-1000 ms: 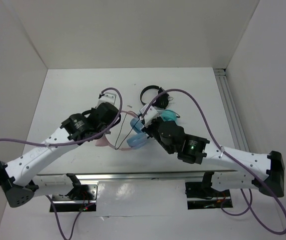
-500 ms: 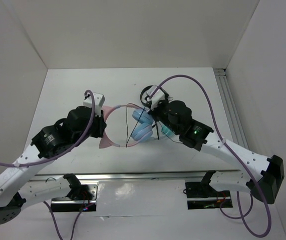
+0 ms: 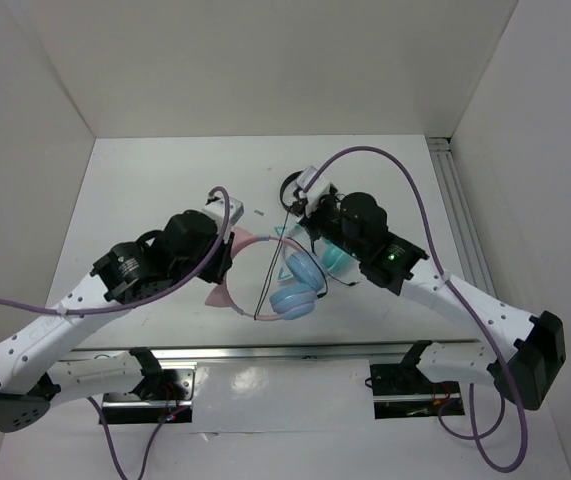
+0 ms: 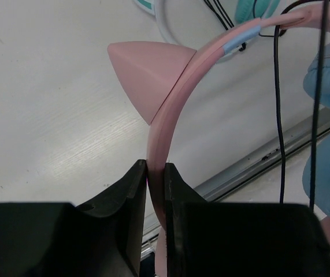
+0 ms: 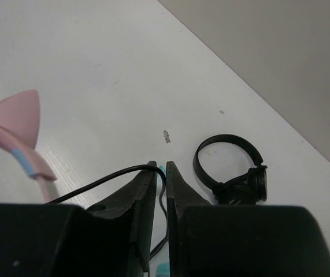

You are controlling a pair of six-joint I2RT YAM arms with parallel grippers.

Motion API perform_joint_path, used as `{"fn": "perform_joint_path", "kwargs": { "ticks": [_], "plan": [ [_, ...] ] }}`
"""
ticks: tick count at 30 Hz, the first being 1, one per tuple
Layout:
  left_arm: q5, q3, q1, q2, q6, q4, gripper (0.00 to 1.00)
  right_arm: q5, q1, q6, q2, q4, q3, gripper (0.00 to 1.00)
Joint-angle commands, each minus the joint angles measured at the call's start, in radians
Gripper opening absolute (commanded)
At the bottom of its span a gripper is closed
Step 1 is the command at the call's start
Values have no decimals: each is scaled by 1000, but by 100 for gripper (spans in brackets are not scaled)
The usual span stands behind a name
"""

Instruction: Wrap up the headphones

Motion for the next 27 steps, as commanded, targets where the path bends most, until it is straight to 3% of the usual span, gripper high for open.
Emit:
{"fn": "perform_joint_path", "kwargs": {
  "ticks": [1,6,12,16,21,27],
  "plan": [
    [119,50,-25,-50,67,-28,0,-26,-90,10,24,142,3,20],
    [90,100,-25,-73,67,-64,0,-233,-144,92,69,222,-31,34],
    [6,184,-25,-82,31,-133,0,-517,-147,292,215,472,-115,45],
    [-141,286,-25,-7,-42,-298,0,-526,-109,349,269,627,-193,50],
    [-183,359,-34,94,-124,-408,0,-492,-132,330,251,576,-202,70],
    [-203,468,-25,139,-174,-445,0,-735,-203,363,261,561,-193,75]
  ]
}}
